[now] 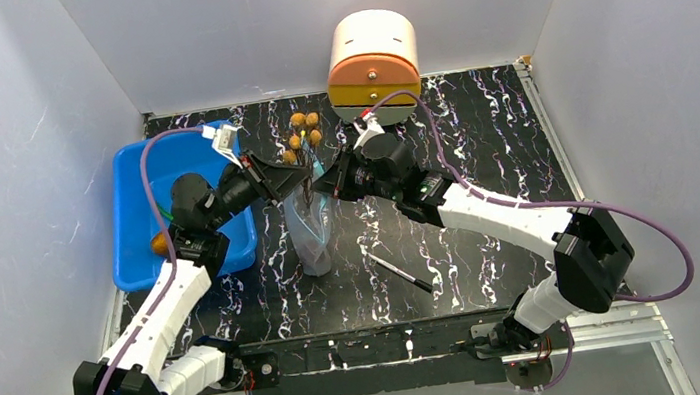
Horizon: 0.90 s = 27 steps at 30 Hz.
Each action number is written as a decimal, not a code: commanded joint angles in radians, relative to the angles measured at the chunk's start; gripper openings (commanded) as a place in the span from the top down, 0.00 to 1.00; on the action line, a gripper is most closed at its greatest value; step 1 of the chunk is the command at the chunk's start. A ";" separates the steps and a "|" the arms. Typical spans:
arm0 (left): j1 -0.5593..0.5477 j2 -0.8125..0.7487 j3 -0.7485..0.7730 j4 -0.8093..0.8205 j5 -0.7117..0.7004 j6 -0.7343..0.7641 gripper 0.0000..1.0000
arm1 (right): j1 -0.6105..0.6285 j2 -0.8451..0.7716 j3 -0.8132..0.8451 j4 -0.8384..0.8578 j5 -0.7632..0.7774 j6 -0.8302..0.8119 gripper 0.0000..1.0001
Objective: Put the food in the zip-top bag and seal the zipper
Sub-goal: Place the fake fruit in the zipper food storage bag.
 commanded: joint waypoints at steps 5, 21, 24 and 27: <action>-0.023 -0.042 -0.084 0.057 -0.039 0.149 0.87 | 0.006 -0.066 0.012 0.080 0.024 0.029 1.00; -0.026 -0.094 -0.084 -0.108 -0.096 0.268 0.81 | 0.006 -0.109 -0.017 0.108 0.075 0.028 1.00; -0.026 -0.112 -0.092 -0.116 -0.104 0.268 0.81 | 0.006 -0.116 -0.023 0.113 0.090 0.026 1.00; -0.026 -0.119 -0.092 -0.147 -0.099 0.281 0.81 | 0.006 -0.122 -0.035 0.131 0.099 0.035 1.00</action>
